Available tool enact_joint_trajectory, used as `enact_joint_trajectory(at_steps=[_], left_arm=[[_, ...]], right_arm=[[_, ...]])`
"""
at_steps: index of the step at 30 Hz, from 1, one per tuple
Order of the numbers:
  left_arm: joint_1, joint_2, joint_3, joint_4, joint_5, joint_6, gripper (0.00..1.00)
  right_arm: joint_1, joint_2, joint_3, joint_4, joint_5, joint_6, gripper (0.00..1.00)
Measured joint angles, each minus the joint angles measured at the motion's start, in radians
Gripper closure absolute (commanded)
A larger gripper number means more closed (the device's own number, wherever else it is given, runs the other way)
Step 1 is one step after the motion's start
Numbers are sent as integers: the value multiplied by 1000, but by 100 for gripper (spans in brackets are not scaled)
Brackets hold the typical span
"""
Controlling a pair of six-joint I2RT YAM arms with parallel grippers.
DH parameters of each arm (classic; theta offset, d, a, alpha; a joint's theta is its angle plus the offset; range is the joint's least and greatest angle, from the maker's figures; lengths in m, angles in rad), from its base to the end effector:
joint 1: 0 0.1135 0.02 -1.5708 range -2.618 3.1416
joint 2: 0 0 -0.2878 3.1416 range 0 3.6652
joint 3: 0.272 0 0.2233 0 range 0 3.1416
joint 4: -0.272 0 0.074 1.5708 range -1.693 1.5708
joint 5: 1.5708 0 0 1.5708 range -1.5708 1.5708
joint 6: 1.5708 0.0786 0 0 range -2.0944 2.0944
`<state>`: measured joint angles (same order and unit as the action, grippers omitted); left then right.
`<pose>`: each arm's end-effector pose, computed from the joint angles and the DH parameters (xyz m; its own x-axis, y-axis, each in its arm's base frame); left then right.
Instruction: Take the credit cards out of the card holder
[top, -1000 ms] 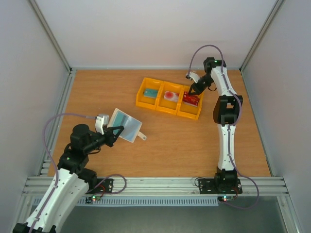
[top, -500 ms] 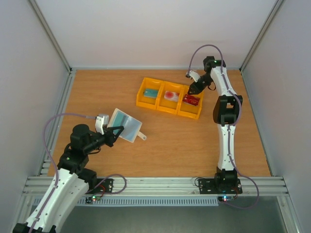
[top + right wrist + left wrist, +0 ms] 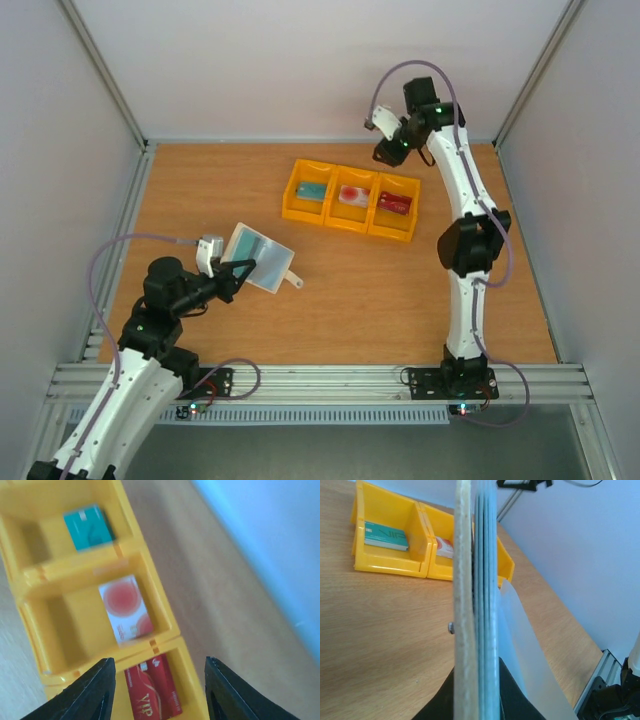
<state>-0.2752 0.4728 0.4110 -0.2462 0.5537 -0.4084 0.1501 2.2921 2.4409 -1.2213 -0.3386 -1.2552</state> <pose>0.1008 -0.0714 0.2485 -0.5511 -0.1954 -0.8113 0.5388 0.6590 -0.5247 0.4753 0.0983 0.2907 0.0137 -0.9048 -0.4257 -0.9181 0.1572 -0.3638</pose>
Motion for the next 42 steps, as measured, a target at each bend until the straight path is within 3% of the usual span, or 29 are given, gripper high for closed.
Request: enact_joint_trajectory(at_steps=[2, 3, 4, 5, 9, 15, 20, 23, 30, 37, 39, 42], left_arm=[[0, -12, -4, 10, 9, -4, 100], [0, -21, -6, 16, 15, -5, 100], [0, -28, -6, 21, 20, -6, 100], [0, -37, -6, 30, 26, -7, 100], [0, -68, 0, 90, 54, -3, 100], [0, -75, 64, 228, 120, -8, 100], [0, -54, 98, 372, 142, -83, 100], [0, -31, 100, 441, 138, -153, 100], [0, -4, 119, 509, 86, -304, 100], [0, -52, 134, 550, 87, -348, 100], [0, -67, 133, 557, 92, -352, 100], [0, -81, 131, 571, 102, -356, 100]], right_arm=[[47, -90, -12, 27, 38, 13, 34], [77, -145, -16, 48, 57, 32, 10], [94, -183, -17, 59, 61, 57, 3], [116, -228, -21, 75, 48, 87, 2], [137, -428, -121, 227, -126, 248, 2], [108, -788, -525, 860, -281, 639, 1], [111, -835, -544, 1094, -399, 872, 1], [155, -877, -605, 1118, -412, 945, 2], [520, -1028, -880, 946, -207, 943, 2], [727, -939, -914, 790, -147, 936, 2], [737, -916, -922, 777, -164, 937, 10], [735, -901, -929, 774, -222, 941, 38]])
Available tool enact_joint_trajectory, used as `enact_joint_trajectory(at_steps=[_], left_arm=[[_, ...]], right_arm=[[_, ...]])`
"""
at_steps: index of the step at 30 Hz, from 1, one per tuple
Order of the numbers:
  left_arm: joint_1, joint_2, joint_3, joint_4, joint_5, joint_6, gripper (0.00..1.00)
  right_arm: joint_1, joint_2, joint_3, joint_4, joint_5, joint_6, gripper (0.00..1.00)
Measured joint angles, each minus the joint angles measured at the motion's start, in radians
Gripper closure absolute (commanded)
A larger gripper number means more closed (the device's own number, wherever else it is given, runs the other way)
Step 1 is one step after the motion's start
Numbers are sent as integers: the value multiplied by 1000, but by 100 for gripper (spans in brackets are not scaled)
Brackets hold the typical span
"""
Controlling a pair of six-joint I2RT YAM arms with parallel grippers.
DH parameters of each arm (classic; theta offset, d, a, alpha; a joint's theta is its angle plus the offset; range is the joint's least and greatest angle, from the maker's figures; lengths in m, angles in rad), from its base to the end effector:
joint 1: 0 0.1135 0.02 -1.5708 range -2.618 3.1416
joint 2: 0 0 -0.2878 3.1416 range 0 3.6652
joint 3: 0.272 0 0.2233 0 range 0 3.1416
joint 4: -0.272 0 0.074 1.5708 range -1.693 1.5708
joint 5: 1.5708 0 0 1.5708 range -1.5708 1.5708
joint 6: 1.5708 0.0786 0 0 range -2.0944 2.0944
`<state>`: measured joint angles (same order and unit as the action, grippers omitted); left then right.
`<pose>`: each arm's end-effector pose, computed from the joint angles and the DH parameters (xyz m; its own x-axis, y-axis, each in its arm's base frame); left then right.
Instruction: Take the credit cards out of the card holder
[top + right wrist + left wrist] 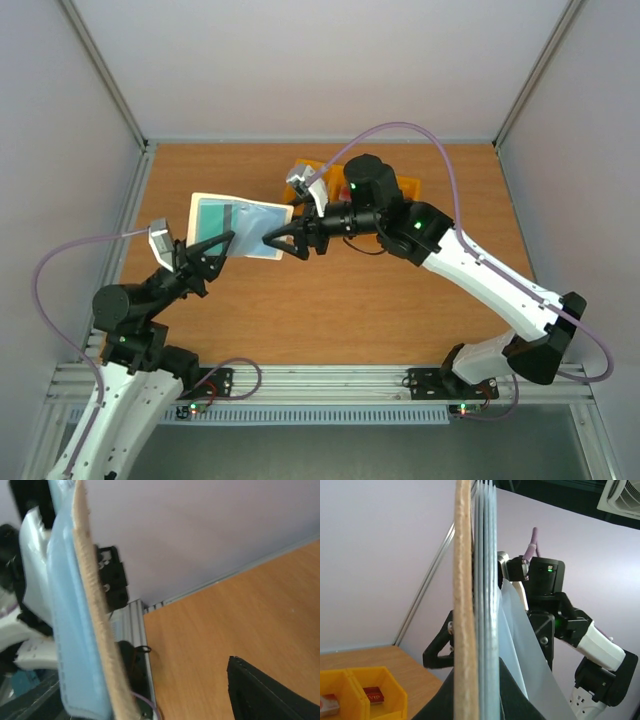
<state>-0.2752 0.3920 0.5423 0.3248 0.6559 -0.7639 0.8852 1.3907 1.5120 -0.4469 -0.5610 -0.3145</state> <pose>0.0629 -0.0676 0.3773 -0.1921 -0.5154 -0.8351 0.8369 0.3584 -0.4137 0.1626 0.2648 0.4373 0.1089 -0.2806 -0.9536 -0.9894 0.0622 -0.1312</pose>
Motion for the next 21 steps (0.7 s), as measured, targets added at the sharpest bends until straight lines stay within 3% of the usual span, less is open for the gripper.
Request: enact_joint_trajectory(at_steps=[6, 10, 11, 13, 14, 16, 21], left_arm=[[0, -13, -19, 26, 7, -10, 100], [6, -21, -35, 26, 3, -10, 98], [5, -23, -35, 27, 6, -10, 89], [5, -30, -35, 26, 16, -3, 58], [5, -34, -35, 21, 25, 11, 49], [5, -48, -34, -5, 43, 38, 47], [5, -66, 5, -182, 109, 160, 56]], right_arm=[[7, 66, 23, 5, -163, 3, 96], [7, 64, 23, -15, -202, -13, 99], [7, 61, 23, -19, -203, -19, 99], [7, 53, 23, -34, -203, -39, 99], [9, 48, 23, -46, -200, -57, 99], [3, 30, 23, -87, -191, -95, 99], [-78, -41, 23, -206, -237, -203, 99]])
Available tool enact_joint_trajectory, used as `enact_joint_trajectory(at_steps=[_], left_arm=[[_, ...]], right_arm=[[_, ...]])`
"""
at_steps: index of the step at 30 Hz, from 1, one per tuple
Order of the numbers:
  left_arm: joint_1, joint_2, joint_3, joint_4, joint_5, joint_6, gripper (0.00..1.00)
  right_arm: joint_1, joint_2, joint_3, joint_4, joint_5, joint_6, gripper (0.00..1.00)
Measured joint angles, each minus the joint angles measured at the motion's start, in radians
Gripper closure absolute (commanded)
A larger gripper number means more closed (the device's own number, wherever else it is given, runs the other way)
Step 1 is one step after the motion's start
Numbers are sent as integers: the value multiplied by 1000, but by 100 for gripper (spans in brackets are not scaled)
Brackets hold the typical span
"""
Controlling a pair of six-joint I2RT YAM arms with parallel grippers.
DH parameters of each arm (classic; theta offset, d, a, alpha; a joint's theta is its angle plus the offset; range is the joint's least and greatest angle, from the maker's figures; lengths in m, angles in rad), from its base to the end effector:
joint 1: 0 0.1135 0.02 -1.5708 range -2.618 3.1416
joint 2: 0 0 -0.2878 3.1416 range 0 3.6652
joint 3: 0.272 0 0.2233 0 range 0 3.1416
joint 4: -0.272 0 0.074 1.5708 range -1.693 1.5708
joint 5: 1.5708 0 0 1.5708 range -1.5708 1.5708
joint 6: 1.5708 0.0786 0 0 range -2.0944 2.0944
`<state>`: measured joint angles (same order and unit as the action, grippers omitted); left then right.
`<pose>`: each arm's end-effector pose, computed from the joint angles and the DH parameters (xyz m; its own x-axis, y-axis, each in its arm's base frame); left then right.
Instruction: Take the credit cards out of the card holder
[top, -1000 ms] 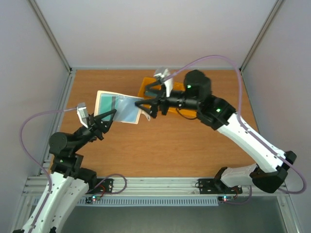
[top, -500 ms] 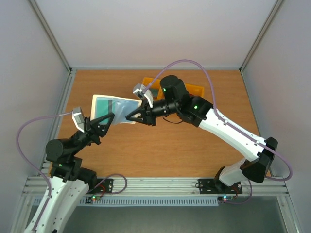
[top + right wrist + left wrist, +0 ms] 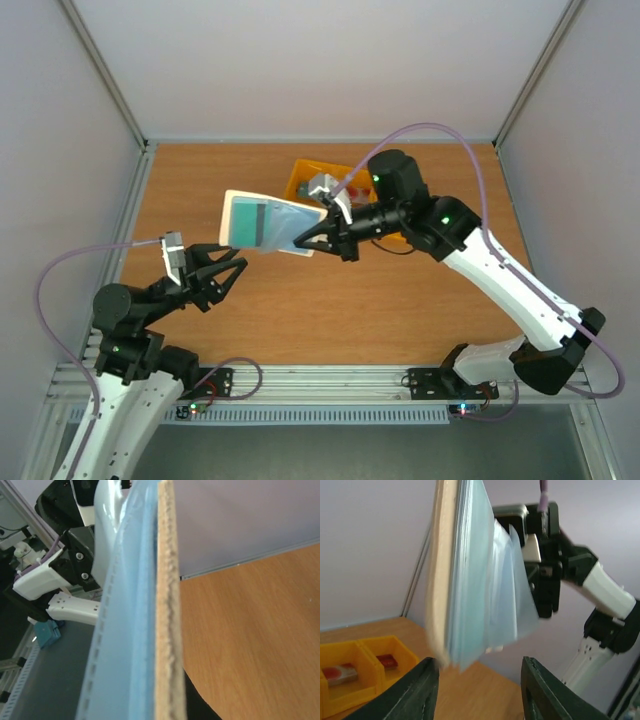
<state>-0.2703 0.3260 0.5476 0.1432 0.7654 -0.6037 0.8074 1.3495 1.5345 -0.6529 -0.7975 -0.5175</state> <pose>0.0491 -0.0701 0.3581 -0.1804 -0.3748 -0.9094 0.8672 0.3757 -0.3268 0.1476 0.2356 0.4347 0.1971 -0.2938 -0.9353 -0.9766 -0.1425 -0.1610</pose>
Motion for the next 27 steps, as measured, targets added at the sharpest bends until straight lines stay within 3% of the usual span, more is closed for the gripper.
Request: enact_joint_trajectory(at_steps=[4, 7, 9, 14, 27], left_arm=[[0, 4, 48, -147, 77, 82, 56], [0, 17, 79, -222, 108, 139, 47], [0, 29, 93, -241, 129, 165, 46], [0, 60, 105, -254, 154, 196, 70], [0, 86, 138, -257, 261, 206, 90]], right_arm=[[-81, -27, 19, -108, -89, -76, 99], [-94, -8, 63, -212, -124, -146, 99], [-94, 14, 97, -278, -147, -189, 99], [-94, 58, 120, -380, -192, -265, 99], [-102, 63, 129, -512, -195, -360, 99]])
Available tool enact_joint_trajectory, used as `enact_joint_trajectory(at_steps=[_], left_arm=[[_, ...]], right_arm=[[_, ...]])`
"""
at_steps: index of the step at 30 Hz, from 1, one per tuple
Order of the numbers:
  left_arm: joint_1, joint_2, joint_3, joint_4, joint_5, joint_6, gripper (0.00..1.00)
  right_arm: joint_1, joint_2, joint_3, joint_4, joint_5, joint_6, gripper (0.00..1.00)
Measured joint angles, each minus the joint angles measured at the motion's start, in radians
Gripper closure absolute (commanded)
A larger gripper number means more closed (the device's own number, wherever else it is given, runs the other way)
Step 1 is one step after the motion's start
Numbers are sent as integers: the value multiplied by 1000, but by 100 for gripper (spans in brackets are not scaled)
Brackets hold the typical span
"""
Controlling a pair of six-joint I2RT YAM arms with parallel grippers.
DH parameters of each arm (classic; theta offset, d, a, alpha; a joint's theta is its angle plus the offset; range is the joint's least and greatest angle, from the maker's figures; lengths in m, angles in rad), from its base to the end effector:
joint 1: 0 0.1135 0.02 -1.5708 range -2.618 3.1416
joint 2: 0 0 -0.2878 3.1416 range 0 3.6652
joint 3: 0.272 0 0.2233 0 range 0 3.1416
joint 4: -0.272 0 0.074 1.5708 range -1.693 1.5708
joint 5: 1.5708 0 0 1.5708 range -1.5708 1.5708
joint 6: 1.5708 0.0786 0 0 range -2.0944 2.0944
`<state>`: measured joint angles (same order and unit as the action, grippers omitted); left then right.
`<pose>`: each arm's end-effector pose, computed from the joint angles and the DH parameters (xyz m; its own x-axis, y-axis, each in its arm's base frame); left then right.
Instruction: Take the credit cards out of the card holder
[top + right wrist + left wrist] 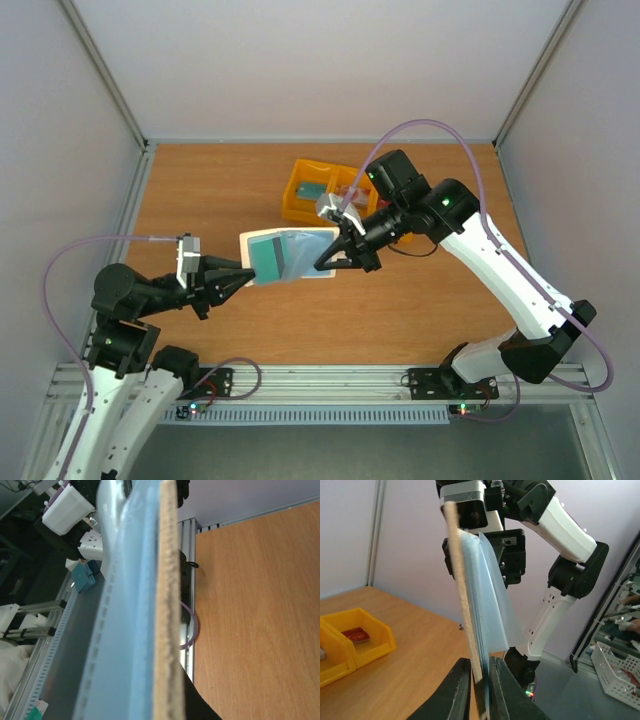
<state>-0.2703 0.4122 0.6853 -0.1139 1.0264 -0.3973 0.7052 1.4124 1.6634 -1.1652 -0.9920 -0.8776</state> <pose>0.0403 -0.0810 0.3628 -0.2276 -0.1449 -0.9629 0.9372 0.2359 -0.2570 0.1397 0.2053 0.4166 0.1866 -0.3937 -0.9001 -0.9392 -0.3404 -0.0458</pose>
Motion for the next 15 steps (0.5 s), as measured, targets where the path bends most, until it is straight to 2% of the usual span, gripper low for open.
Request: enact_joint_trajectory(at_steps=[8, 15], left_arm=[[0, 30, 1, 58, 73, -24, 100], [0, 53, 1, 140, 105, -59, 100]], right_arm=[[-8, 0, 6, -14, -8, -24, 99], [-11, 0, 25, -24, -28, -32, 99]])
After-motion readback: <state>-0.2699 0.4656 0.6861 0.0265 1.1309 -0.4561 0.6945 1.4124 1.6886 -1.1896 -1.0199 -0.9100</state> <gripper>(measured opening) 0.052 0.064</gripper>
